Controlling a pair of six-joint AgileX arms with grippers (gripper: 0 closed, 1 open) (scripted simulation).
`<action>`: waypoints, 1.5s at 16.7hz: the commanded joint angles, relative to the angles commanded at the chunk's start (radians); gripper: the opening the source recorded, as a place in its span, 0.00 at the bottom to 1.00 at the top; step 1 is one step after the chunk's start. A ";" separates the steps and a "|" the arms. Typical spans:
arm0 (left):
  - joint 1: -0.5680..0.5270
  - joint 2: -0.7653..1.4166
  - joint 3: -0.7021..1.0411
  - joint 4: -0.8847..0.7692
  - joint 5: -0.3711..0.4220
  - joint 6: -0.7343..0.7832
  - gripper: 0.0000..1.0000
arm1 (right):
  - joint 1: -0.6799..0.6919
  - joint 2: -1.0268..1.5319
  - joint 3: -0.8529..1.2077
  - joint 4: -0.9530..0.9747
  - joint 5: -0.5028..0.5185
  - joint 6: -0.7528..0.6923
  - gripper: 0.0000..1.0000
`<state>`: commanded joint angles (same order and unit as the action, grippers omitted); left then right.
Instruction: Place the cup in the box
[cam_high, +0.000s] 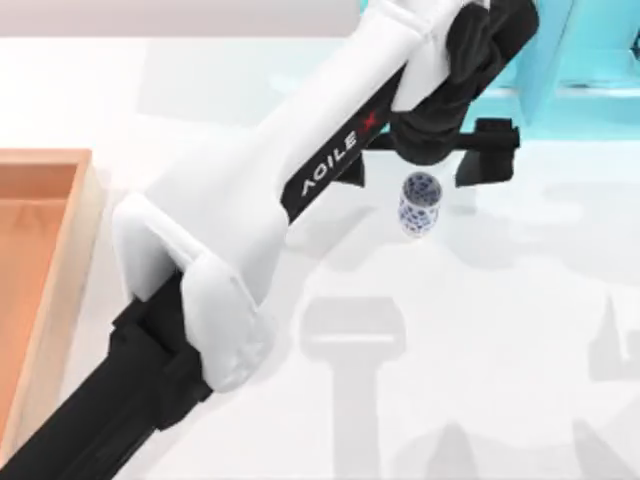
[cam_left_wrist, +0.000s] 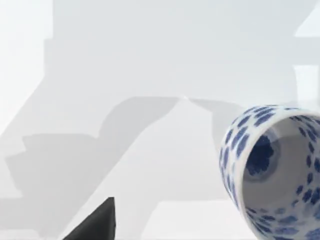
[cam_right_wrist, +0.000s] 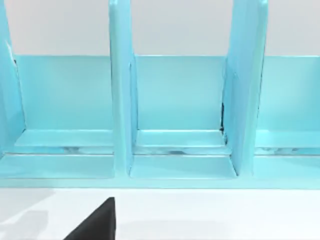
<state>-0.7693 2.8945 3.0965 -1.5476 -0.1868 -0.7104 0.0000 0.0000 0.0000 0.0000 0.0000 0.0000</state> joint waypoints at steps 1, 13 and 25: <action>0.003 0.045 0.042 0.001 0.001 0.003 1.00 | 0.000 0.000 0.000 0.000 0.000 0.000 1.00; 0.019 0.168 0.165 0.007 0.007 0.019 0.70 | 0.000 0.000 0.000 0.000 0.000 0.000 1.00; 0.019 0.168 0.165 0.007 0.007 0.019 0.00 | 0.000 0.000 0.000 0.000 0.000 0.000 1.00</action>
<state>-0.7505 3.0626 3.2615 -1.5407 -0.1796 -0.6919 0.0000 0.0000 0.0000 0.0000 0.0000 0.0000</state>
